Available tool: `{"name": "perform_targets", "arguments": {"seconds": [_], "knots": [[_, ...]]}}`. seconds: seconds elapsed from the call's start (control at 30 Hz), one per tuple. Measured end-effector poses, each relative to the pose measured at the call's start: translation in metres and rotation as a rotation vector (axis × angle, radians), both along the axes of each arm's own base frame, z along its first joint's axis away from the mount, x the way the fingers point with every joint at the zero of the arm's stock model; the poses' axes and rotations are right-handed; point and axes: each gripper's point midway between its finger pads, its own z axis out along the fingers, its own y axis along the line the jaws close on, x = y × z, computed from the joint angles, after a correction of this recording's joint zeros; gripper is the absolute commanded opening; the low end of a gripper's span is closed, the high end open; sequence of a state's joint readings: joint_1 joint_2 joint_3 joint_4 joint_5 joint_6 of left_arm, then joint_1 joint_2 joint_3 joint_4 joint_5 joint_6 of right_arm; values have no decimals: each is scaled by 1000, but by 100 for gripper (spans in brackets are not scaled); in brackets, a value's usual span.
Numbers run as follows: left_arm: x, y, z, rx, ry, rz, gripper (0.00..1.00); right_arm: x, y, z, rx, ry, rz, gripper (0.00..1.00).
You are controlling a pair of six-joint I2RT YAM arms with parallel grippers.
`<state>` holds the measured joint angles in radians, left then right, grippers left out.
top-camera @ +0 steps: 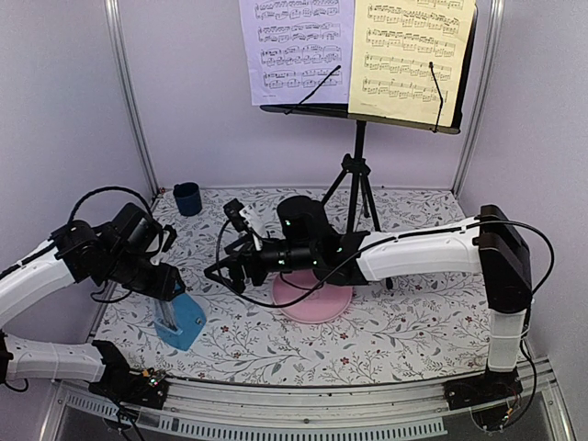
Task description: Set up the instrument practice props
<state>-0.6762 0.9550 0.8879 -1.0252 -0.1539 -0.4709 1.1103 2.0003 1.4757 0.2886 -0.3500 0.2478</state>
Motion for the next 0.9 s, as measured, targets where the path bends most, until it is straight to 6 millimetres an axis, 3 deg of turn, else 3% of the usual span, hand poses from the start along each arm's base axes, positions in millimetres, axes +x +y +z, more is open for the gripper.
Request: {"name": "perform_targets", "arguments": {"seconds": [0.3,0.5,0.9], "knots": [[2,-4,1,-13,5,2,30,9,-6,-4,-7,3,-18,99],[10,-16,2,-35,13,-1,21,13,-15,5,3,-3,-32,99],[45,-88,6,-122,-50,-46,20,17,-38,5,-16,-25,-82,99]]}}
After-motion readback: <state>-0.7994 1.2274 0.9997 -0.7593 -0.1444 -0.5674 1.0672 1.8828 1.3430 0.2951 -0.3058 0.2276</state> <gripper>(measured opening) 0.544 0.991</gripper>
